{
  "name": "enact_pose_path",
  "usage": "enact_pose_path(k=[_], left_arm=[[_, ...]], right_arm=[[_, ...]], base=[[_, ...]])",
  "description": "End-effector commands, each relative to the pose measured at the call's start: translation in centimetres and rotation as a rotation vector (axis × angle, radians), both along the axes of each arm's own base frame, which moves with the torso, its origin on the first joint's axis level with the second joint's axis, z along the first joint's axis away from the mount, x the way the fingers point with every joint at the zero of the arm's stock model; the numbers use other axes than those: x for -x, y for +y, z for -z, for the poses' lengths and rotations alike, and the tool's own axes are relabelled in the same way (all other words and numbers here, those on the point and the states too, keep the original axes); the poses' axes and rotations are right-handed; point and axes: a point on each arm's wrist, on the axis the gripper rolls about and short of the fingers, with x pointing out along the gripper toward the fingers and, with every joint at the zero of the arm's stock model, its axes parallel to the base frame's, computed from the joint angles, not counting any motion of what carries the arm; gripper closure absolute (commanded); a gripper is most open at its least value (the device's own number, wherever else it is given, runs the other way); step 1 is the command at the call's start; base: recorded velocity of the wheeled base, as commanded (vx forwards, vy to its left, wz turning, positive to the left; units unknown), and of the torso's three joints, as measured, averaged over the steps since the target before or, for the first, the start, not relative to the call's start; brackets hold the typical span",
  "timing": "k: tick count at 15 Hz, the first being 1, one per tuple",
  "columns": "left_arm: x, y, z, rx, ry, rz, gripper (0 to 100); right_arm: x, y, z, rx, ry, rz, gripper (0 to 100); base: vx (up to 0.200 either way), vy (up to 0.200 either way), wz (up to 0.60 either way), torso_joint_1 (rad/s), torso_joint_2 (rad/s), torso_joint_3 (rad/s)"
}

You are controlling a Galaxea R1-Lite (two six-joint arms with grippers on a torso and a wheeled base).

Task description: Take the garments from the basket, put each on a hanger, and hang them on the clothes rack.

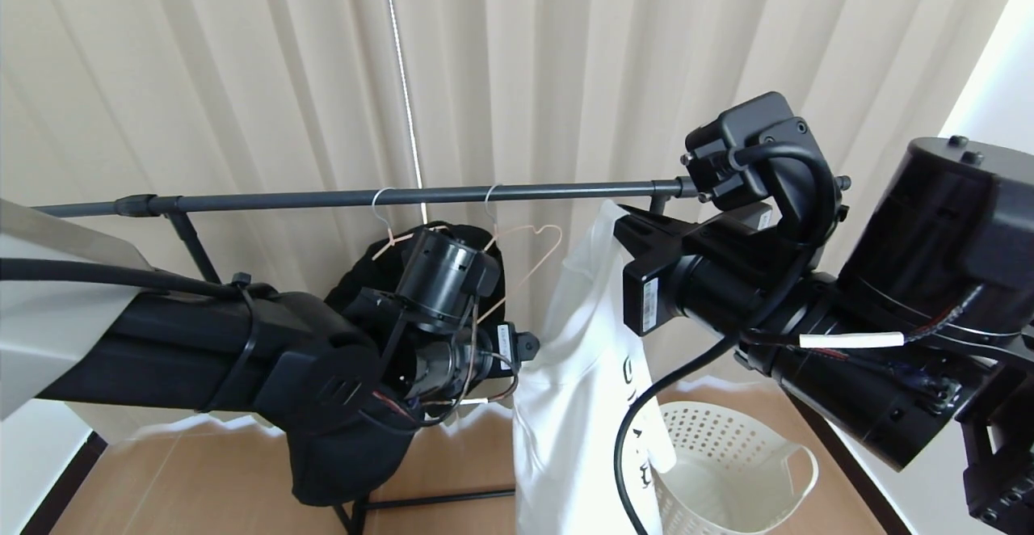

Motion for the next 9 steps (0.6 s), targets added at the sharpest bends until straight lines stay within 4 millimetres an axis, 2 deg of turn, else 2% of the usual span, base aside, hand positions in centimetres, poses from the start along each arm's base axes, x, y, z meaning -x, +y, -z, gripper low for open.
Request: enact_pose_path(k=[1, 5, 8, 9], left_arm=[[-0.1, -0.1, 0.0, 0.003, -0.002, 0.0, 0], [0.9, -1.0, 1.4, -0.044, 0.03, 0.049, 0], [2.1, -1.5, 1.8, -0.056, 0.041, 0.08, 0], [2.5, -1.5, 1.3, -0.05, 0.032, 0.088, 0]], right_arm=[[0.5, -0.4, -0.4, -0.009, -0.009, -0.003, 100], [0.7, -0.8, -0.8, -0.02, -0.018, -0.003, 100], [0.7, -0.8, -0.9, -0.022, -0.02, -0.001, 100], [0.6, -0.7, -0.9, -0.021, -0.019, -0.001, 100]], base=[[0.0, 0.0, 0.0, 0.0, 0.0, 0.0], [0.0, 0.0, 0.0, 0.0, 0.0, 0.0], [0.0, 0.0, 0.0, 0.0, 0.0, 0.0], [0.0, 0.0, 0.0, 0.0, 0.0, 0.0]])
